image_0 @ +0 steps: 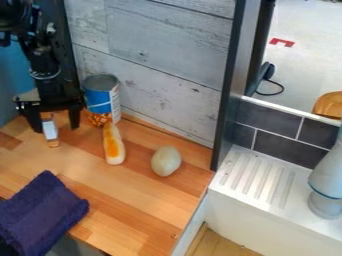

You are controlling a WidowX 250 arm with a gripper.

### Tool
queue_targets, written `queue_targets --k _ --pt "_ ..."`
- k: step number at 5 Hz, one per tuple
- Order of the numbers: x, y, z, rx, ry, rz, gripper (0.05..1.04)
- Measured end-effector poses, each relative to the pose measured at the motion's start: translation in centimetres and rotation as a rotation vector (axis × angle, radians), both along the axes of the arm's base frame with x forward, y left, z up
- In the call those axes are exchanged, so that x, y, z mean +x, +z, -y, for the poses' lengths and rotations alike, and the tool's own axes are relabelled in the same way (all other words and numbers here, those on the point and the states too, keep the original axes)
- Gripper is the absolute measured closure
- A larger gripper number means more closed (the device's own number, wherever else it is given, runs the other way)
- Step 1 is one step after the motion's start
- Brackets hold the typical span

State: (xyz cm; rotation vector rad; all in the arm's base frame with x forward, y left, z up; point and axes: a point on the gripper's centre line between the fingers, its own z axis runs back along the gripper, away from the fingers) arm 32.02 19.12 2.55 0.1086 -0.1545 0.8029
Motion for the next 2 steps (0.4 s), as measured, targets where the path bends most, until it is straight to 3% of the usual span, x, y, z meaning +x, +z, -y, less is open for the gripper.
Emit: queue_targets --k 2 --pt "-0.42 0.26 -1.73 0.0 0.028 -0.038 0.082"
